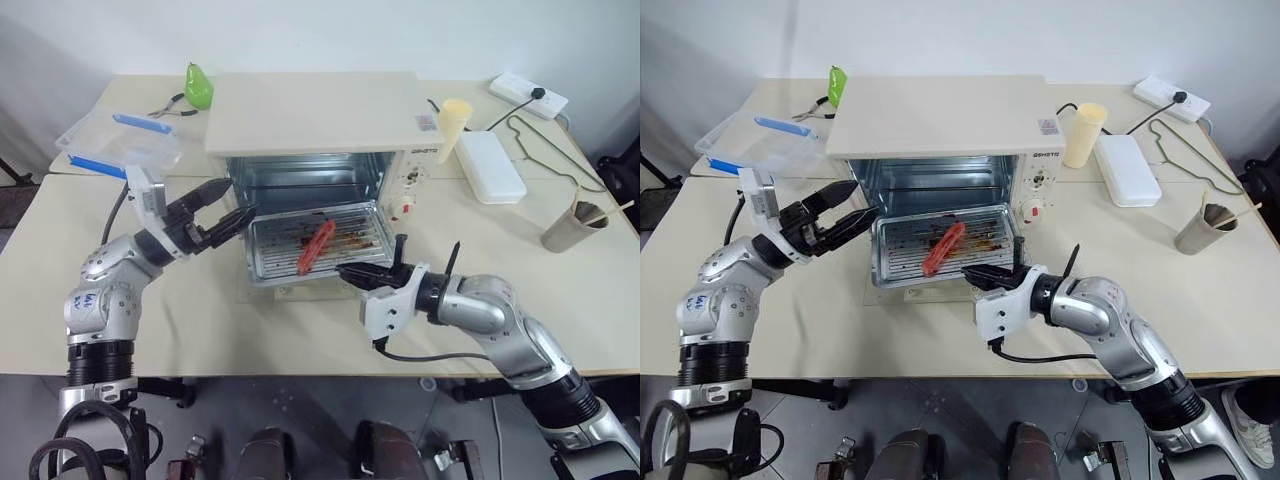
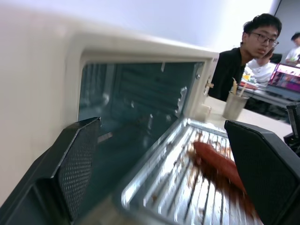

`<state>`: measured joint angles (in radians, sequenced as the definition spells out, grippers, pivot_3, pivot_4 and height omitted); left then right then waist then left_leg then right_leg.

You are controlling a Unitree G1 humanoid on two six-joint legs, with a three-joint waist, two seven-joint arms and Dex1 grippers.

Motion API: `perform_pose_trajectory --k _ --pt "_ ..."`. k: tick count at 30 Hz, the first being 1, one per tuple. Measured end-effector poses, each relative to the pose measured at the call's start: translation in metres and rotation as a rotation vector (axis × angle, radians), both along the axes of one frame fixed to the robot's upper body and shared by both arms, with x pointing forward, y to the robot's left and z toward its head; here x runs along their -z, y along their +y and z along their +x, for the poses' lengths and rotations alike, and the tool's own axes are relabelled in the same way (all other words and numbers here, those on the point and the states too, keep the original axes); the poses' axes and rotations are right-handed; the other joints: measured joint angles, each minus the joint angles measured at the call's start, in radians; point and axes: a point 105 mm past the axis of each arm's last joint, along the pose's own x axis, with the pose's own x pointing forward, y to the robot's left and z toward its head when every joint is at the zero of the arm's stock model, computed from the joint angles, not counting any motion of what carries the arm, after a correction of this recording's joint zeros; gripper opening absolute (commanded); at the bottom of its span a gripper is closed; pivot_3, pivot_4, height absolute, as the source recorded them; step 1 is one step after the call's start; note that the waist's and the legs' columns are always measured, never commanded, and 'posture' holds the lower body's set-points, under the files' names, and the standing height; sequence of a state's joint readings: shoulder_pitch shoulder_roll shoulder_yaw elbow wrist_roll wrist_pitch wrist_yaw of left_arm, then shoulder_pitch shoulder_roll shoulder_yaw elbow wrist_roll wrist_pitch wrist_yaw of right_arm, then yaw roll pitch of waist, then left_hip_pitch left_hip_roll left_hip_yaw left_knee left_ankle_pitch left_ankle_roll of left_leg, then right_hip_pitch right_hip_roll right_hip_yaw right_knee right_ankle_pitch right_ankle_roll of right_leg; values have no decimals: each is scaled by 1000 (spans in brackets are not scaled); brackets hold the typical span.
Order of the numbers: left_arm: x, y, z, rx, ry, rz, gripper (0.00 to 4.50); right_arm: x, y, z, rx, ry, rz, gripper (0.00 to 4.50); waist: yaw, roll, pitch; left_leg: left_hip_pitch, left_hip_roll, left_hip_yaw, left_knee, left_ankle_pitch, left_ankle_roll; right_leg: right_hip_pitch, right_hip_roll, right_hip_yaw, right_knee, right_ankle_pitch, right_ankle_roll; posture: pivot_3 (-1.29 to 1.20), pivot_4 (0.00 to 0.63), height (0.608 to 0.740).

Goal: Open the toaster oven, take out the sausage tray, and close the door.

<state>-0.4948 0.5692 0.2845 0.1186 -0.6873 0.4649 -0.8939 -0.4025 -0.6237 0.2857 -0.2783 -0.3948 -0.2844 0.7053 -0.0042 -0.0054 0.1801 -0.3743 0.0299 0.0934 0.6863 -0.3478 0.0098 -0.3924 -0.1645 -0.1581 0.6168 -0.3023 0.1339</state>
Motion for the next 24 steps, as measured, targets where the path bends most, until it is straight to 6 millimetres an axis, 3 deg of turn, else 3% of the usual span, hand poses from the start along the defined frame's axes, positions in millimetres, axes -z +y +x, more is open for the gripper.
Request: perform_pose_trajectory --k 6,8,13,17,20,24 --pt "-4 20 -25 65 279 -65 4500 -6 -3 1 0 -25 5 34 2 -1 1 1 0 -2 0 0 0 0 0 1 0 0 0 0 150 740" --pt "5 20 -32 71 419 -23 4500 -8 -2 -1 -12 -30 10 34 3 -1 1 1 0 -2 0 0 0 0 0 2 0 0 0 0 150 740" --pt "28 -2 -37 124 680 -60 4500 -10 0 -3 -37 -45 9 34 3 -2 1 1 0 -2 0 0 0 0 0 2 1 0 0 0 150 740" --pt "24 -20 -35 173 726 -108 4500 -12 1 -2 -51 -53 2 34 0 -2 1 2 0 -2 0 0 0 0 0 2 1 0 0 0 150 740" --pt "14 -33 -27 189 716 -183 3890 -16 5 1 -71 -65 -10 0 -1 -2 1 2 0 -1 0 0 0 1 0 3 2 0 0 0 150 740" --pt "22 -29 -29 166 792 -198 2776 -16 5 2 -77 -64 -16 0 -7 -2 1 3 0 -1 -2 0 0 0 0 3 2 0 0 0 150 740"
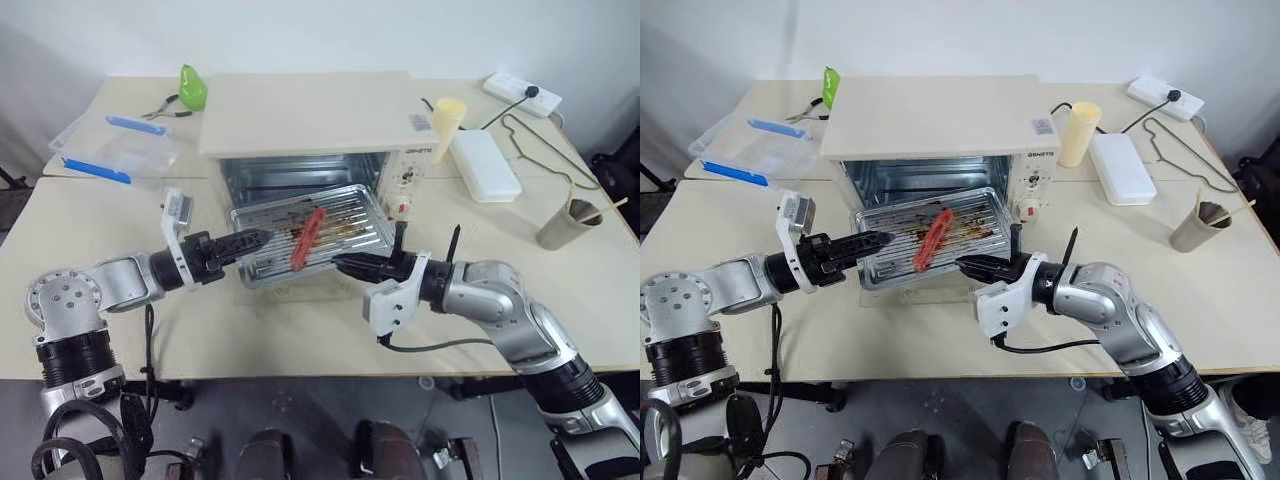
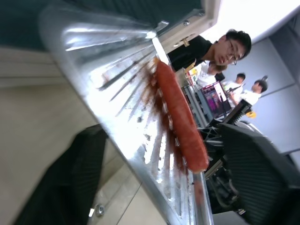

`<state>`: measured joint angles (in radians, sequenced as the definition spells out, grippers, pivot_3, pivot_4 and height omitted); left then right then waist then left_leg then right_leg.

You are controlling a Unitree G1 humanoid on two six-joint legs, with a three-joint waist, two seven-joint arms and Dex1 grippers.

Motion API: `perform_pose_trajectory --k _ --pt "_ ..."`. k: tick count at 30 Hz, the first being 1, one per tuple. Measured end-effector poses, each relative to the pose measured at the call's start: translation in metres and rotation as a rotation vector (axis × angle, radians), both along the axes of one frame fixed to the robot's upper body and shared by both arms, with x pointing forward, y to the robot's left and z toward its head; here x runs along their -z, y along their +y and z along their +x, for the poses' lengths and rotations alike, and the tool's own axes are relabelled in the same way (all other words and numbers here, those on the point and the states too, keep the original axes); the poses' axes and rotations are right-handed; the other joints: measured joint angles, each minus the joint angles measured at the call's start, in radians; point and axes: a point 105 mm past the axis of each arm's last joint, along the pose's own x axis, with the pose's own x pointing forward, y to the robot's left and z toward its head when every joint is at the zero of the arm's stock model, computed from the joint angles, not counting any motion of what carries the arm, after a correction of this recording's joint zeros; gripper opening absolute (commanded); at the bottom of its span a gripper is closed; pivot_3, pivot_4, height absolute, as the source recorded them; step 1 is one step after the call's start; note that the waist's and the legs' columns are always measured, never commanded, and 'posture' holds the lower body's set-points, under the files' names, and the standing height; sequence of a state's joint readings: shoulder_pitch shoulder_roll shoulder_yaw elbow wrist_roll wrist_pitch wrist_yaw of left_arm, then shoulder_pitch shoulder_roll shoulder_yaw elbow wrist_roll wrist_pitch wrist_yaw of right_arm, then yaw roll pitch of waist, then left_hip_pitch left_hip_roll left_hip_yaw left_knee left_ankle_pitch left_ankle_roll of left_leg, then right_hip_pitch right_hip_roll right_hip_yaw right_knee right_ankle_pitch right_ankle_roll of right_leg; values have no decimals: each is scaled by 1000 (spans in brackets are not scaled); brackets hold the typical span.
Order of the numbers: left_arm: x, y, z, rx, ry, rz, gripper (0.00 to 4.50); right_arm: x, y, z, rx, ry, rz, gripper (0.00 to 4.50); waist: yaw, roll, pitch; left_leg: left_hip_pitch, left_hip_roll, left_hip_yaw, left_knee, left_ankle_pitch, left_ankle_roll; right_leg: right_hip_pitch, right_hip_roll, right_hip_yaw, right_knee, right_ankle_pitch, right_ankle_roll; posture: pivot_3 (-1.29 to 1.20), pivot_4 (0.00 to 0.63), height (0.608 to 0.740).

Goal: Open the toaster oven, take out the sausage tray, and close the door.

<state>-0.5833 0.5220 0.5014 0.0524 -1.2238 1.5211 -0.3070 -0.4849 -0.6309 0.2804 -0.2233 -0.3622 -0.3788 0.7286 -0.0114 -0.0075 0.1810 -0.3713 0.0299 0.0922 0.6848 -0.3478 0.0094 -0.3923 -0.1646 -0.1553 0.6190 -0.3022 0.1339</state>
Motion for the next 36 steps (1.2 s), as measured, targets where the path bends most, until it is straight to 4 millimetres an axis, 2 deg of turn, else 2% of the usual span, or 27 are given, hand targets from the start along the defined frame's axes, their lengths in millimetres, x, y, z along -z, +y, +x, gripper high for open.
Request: perform_pose_trajectory --k 4,9,10,11,16,18,21,22,24,29,32,36 --pt "8 3 -2 -20 56 22 1613 2 -1 0 -6 9 -4 0 0 0 0 0 0 0 0 0 0 0 0 0 0 0 0 0 150 740" --pt "9 -1 -2 -24 84 -50 204 6 -3 1 -10 43 -13 0 7 0 0 0 0 0 1 0 0 1 0 1 0 0 0 0 150 740" --pt "9 -1 -2 -16 99 -83 9 7 -3 0 -16 57 -15 0 7 0 0 0 0 0 1 0 0 1 0 1 0 0 0 0 150 740" --pt "10 -1 -3 -6 121 -109 9 6 -3 -1 -22 74 -7 0 7 0 0 1 0 0 1 0 0 1 0 2 0 0 0 0 150 740" --pt "20 8 -11 -21 204 -159 0 4 -3 -11 -74 220 120 1418 0 0 0 2 0 -1 0 0 0 0 0 3 1 0 0 0 150 740" --pt "27 16 -15 -63 252 -151 0 -6 -3 -15 -109 246 174 2054 -6 0 0 2 1 -2 0 0 0 0 0 4 1 0 0 0 150 740" --pt "30 24 -20 -91 284 -173 0 -15 -9 -18 -131 319 245 3093 -6 0 0 2 0 -2 0 0 0 1 0 6 1 0 0 0 150 740" --pt "31 28 -22 -99 289 -176 0 -14 -13 -19 -131 362 262 3313 -3 0 0 2 -1 -2 0 0 0 1 0 6 1 0 0 0 150 740" --pt "37 39 -29 -129 305 -171 0 -11 -25 -19 -112 462 299 4029 1 0 0 2 -1 -1 0 0 0 1 0 7 1 0 0 0 150 740" --pt "47 60 -55 -165 318 -219 0 -4 -61 -9 -4 681 373 4029 7 0 0 2 -1 1 0 0 0 1 1 9 -1 0 0 0 150 740" --pt "47 74 -72 -194 298 -270 0 4 -75 -2 43 775 409 3398 7 0 0 2 -1 3 0 0 0 0 2 10 -2 0 0 0 150 740" --pt "55 93 -100 -270 302 -335 0 18 -91 8 108 855 430 2016 4 0 0 3 0 5 -1 -1 0 0 2 12 -3 0 0 0 150 740"
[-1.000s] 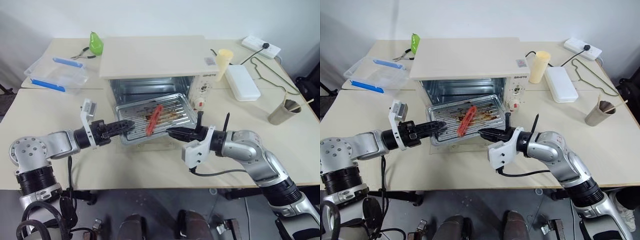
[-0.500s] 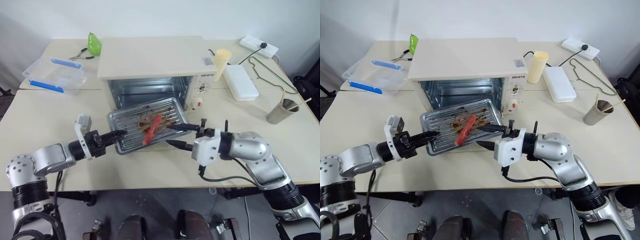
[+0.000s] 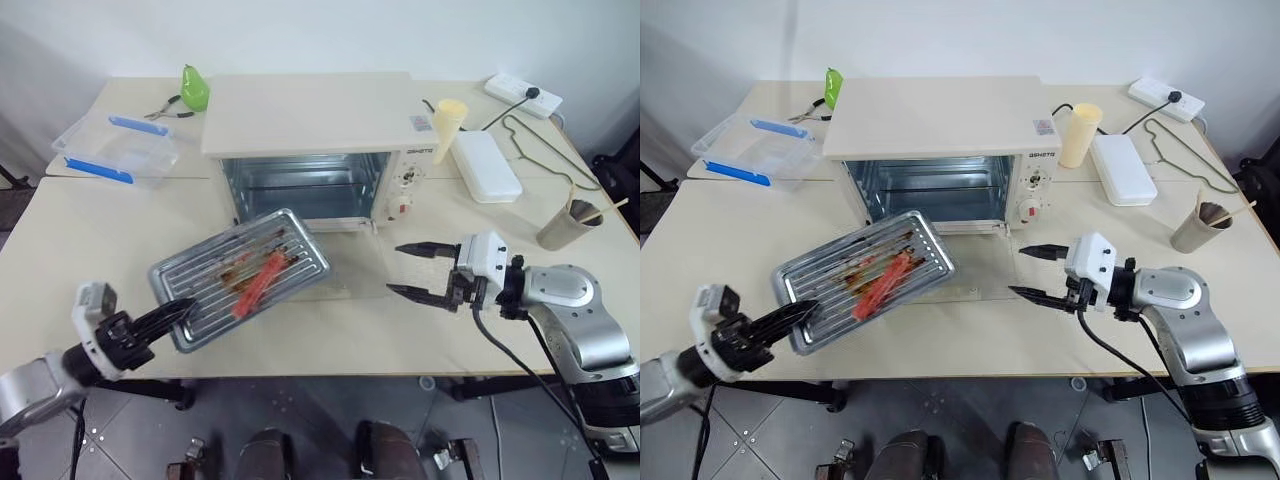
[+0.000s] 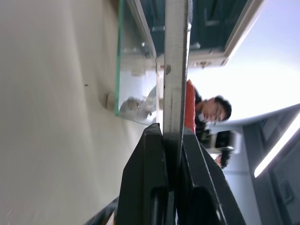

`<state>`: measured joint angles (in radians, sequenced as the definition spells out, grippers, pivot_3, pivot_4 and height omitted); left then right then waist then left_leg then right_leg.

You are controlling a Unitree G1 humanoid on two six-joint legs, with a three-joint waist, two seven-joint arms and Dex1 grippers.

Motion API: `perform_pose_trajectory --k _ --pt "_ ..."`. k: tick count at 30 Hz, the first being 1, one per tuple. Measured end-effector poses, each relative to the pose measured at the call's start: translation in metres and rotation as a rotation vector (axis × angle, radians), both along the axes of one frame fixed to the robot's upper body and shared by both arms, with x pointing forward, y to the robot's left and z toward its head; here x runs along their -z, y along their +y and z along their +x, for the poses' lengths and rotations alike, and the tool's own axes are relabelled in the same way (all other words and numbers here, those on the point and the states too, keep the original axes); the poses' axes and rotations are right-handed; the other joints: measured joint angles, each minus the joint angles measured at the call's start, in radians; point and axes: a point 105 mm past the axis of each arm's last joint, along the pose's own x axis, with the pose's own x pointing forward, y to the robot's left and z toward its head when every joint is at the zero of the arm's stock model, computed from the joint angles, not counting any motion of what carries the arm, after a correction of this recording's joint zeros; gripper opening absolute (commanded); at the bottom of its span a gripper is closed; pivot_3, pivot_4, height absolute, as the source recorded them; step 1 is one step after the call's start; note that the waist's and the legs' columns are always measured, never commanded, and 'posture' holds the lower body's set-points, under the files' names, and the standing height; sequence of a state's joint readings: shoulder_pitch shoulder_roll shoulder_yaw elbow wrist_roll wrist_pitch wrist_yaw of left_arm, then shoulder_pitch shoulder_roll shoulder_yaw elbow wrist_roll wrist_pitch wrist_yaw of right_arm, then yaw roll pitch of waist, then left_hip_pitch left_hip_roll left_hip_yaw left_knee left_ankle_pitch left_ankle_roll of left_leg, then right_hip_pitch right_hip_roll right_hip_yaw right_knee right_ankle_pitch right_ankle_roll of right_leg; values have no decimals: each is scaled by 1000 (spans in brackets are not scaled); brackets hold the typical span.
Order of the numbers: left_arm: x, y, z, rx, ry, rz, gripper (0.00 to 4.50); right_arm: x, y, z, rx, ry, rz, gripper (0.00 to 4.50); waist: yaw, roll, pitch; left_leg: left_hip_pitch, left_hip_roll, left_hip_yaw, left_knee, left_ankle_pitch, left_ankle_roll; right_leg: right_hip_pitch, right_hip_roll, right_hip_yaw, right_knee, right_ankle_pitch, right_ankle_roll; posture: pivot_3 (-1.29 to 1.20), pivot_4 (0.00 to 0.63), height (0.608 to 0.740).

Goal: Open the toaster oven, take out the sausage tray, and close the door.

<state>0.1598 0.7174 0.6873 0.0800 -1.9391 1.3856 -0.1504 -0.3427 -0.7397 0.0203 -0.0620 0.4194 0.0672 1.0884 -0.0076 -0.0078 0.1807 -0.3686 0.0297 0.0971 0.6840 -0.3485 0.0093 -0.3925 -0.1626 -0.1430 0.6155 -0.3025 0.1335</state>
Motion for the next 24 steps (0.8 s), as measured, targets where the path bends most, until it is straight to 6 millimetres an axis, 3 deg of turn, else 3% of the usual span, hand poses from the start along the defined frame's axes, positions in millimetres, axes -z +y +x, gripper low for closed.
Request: perform_pose_trajectory --k 6,10,13,19,24 --pt "13 15 -36 -127 28 -42 0 20 -16 12 47 70 -29 51 5 0 0 -1 0 2 0 0 1 0 1 5 -4 0 0 0 150 740" --pt "14 33 -41 -346 -49 -104 0 33 -19 26 79 118 -54 51 5 0 0 0 1 3 0 0 1 0 1 8 -5 0 0 0 150 740" --pt "18 34 -43 -405 -49 -117 0 46 -20 29 88 166 -77 51 7 0 0 -1 1 2 0 0 1 0 1 8 -4 0 0 0 150 740" --pt "34 43 -64 -642 -34 -183 0 60 -4 34 53 253 -7 51 -11 -2 -2 0 1 5 0 -2 2 0 3 9 -6 0 0 0 150 740" --pt "41 45 -65 -731 1 -181 0 53 12 34 -34 284 46 51 -2 -2 -2 0 1 5 1 -2 3 0 2 10 -6 0 0 0 150 740"
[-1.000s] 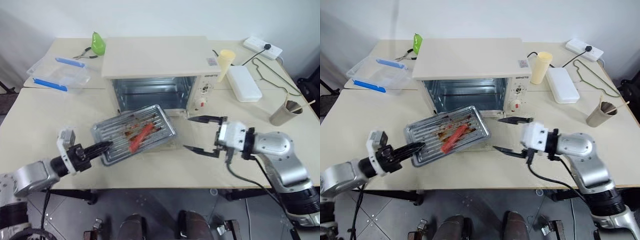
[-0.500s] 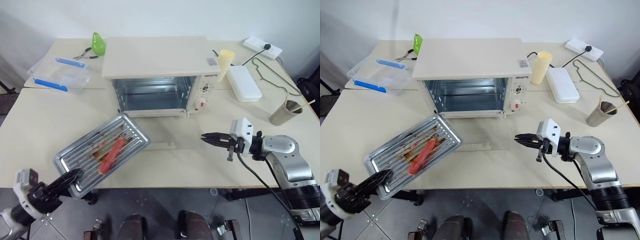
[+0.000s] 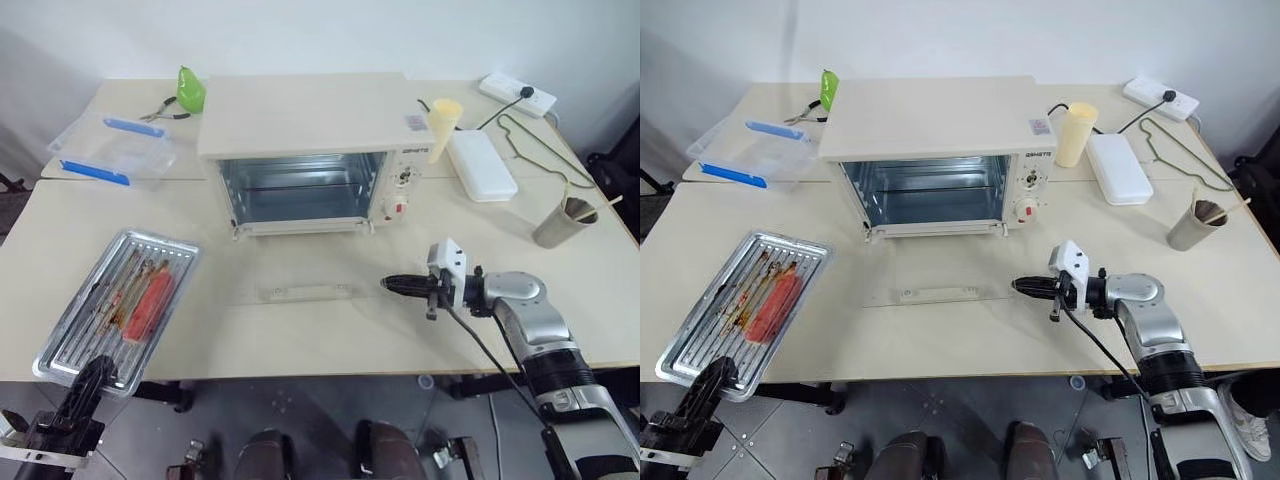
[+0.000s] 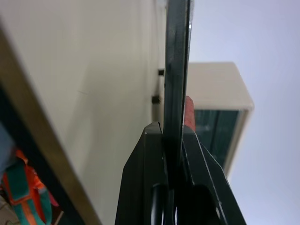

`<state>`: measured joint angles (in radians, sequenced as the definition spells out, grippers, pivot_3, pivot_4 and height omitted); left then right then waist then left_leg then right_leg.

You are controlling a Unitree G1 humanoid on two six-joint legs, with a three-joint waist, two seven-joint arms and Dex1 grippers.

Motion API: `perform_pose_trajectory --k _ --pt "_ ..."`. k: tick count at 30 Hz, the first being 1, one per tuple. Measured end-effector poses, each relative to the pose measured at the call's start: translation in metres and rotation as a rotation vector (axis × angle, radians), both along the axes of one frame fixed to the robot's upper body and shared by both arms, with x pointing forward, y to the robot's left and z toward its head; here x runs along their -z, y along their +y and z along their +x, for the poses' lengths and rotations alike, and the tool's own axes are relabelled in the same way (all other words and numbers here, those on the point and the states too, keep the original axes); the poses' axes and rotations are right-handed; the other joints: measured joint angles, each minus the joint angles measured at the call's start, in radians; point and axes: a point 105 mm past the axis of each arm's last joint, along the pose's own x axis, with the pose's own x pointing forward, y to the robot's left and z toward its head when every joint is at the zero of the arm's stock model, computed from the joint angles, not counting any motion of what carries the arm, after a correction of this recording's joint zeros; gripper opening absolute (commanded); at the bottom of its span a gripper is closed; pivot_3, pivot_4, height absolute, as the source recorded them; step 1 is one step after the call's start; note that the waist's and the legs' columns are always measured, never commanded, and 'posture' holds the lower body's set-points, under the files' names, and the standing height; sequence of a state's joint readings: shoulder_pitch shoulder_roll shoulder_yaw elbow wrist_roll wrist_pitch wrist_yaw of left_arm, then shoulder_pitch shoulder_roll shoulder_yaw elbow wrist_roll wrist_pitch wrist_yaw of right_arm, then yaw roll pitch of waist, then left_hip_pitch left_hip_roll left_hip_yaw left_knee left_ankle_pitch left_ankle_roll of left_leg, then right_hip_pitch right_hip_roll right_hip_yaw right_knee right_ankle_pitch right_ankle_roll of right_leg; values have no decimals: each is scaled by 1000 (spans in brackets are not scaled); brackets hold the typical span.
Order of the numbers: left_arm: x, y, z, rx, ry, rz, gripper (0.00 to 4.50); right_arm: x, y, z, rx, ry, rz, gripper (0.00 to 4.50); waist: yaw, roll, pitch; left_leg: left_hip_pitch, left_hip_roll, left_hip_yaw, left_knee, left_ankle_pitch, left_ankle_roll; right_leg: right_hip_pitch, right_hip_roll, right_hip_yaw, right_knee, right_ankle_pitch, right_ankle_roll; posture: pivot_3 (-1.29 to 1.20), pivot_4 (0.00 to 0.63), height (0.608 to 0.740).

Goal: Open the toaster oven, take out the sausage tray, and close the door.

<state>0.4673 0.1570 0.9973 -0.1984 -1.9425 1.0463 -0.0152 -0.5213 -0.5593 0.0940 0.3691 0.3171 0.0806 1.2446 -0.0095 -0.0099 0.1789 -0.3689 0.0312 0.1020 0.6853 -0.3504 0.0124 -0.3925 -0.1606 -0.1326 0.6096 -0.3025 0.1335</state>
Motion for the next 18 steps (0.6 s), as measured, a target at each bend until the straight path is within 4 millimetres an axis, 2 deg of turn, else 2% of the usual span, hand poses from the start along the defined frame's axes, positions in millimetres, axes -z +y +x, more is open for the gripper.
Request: perform_pose_trajectory --k 5,7,11,15,18 --pt "-2 -6 4 -1 -10 3 0 -3 11 -2 -41 32 61 51 6 0 0 0 0 0 0 0 0 0 0 0 0 0 0 0 150 740" --pt "-4 -6 5 -3 -14 7 0 -12 14 -5 -54 52 123 51 5 0 0 -1 0 0 0 0 0 -1 0 0 -1 0 0 0 150 740" --pt "-10 -8 5 11 -38 32 0 -61 17 -10 -94 -1 277 51 6 0 0 -1 0 0 0 0 1 -1 0 0 -1 0 0 0 150 740" --pt "-12 -9 3 24 -38 43 0 -106 17 -2 -74 -36 397 51 5 0 0 -1 1 0 0 -1 0 -1 0 0 -1 0 0 0 150 740" --pt "-16 -11 4 44 -51 61 0 -125 19 1 -72 -52 455 51 6 0 0 -1 1 0 0 -2 1 -1 0 0 0 0 0 0 150 740"
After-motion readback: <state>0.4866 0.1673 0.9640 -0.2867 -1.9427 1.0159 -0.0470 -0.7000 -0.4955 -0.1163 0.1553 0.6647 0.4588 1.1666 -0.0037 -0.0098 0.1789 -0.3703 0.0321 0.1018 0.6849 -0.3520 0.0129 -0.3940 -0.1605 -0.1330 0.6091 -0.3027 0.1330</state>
